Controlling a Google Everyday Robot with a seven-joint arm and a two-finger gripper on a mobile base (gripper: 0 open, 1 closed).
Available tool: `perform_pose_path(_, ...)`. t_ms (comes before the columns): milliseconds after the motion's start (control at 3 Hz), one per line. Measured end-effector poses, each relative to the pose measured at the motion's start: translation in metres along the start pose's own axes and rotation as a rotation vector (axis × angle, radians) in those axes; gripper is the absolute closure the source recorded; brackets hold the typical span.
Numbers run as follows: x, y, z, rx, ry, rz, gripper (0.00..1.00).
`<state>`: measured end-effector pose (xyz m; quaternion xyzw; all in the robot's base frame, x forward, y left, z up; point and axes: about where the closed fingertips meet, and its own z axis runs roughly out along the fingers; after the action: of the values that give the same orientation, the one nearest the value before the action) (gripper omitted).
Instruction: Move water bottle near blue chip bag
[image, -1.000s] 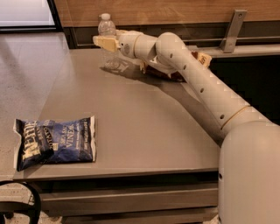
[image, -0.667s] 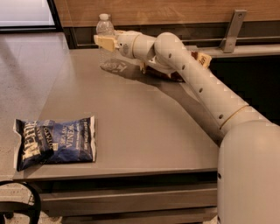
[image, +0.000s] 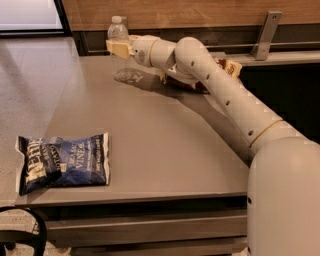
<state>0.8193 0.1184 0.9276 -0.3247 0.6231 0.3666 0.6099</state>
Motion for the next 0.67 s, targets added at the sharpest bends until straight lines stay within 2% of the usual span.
perform_pose_path(333,-0.008,0.003,-0.002,-0.001,0.007,-0.011,1.00)
perform_pose_path(667,-0.030,0.014,-0.022,0.008,0.012,-0.038,1.00)
